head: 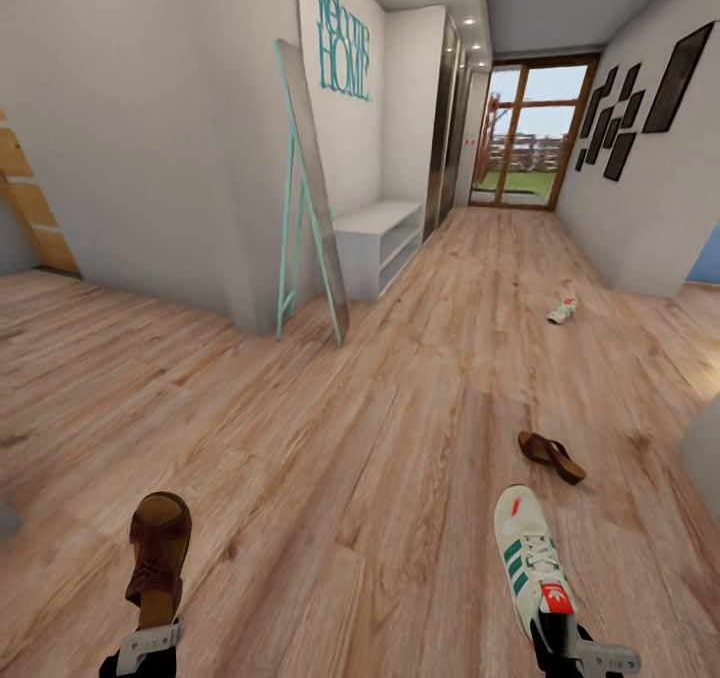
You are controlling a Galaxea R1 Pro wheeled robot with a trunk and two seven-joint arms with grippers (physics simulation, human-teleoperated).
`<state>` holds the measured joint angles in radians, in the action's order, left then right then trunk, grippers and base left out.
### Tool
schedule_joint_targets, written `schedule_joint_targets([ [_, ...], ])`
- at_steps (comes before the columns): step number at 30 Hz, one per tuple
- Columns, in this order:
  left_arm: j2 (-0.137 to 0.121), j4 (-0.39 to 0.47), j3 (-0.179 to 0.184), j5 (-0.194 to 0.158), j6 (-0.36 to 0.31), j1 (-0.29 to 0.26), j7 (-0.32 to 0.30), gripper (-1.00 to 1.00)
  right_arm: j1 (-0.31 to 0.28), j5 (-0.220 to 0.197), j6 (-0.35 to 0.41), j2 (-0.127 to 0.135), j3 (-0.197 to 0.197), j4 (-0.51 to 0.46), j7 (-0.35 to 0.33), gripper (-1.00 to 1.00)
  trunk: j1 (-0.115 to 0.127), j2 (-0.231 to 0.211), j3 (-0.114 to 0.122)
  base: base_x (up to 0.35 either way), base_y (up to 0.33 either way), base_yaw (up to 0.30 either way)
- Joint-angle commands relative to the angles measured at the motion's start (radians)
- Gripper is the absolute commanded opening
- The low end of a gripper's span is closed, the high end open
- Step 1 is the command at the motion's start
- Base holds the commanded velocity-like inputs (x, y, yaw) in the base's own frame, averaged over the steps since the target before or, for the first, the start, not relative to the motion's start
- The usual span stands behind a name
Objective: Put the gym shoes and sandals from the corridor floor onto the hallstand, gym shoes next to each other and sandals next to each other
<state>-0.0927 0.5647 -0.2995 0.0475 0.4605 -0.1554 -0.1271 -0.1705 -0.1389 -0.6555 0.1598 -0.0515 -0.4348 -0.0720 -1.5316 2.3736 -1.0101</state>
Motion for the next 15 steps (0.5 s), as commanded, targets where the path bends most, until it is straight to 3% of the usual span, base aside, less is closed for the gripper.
schedule_joint_targets([
  [1, 0.001, 0.0, -0.007, 0.005, 0.003, -0.001, -0.008, -1.0, 0.0, -0.01, -0.003, 0.0, -0.001, 0.001, -0.008, -1.0, 0.001, 0.0, -0.001, -0.176, -0.238, 0.277],
  [9, 0.001, 0.001, -0.007, 0.003, 0.003, -0.001, -0.008, -1.0, 0.0, -0.01, -0.003, 0.0, -0.001, 0.001, -0.008, -1.0, 0.001, 0.0, -0.001, -0.148, -0.247, 0.277],
  [15, 0.001, 0.001, -0.007, 0.003, 0.003, -0.001, -0.008, -1.0, 0.0, -0.01, -0.003, 0.0, -0.001, 0.001, -0.008, -1.0, 0.001, 0.0, -0.001, -0.038, -0.066, 0.277],
])
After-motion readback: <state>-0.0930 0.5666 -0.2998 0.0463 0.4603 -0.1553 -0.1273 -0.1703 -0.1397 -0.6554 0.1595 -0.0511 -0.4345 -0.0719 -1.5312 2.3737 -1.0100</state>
